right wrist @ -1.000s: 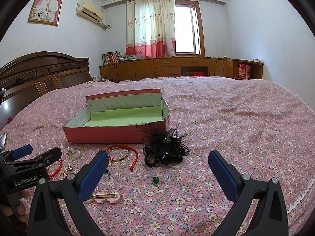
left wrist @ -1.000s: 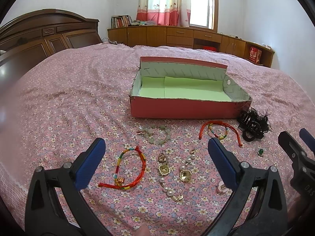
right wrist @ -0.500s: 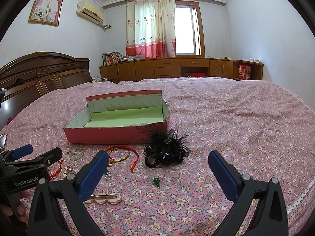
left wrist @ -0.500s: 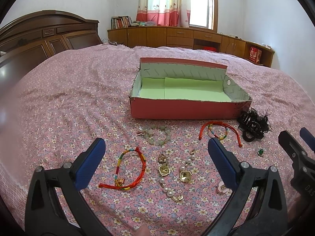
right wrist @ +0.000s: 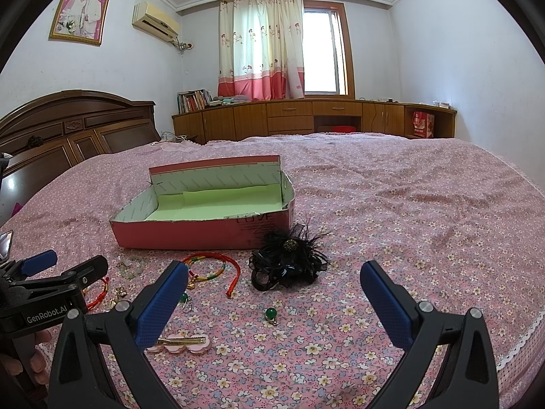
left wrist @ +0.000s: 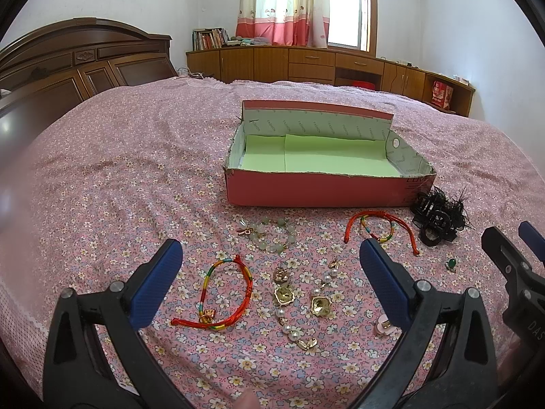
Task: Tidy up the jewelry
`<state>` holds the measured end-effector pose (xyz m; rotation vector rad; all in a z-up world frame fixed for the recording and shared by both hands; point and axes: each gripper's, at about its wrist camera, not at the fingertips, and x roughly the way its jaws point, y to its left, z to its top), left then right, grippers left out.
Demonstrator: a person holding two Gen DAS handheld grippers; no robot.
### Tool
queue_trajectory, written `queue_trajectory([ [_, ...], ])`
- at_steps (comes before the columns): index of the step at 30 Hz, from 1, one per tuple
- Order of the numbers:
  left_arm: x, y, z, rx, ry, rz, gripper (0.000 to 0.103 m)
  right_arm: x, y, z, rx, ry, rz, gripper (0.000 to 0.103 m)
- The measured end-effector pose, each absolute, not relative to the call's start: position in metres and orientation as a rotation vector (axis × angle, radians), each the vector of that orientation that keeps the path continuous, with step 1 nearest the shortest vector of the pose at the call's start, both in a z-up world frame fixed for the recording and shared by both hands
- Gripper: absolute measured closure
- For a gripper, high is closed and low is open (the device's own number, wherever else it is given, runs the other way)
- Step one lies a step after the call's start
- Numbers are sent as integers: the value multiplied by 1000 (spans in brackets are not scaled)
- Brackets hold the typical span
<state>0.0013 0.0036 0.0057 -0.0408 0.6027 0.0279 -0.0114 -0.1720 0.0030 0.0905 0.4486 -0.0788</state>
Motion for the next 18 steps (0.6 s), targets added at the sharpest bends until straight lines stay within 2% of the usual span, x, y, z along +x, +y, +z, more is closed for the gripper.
queue_trajectory([
  [18, 2, 3, 6, -39, 603, 28, 6, -12, -172, 3, 91, 449, -79, 0],
])
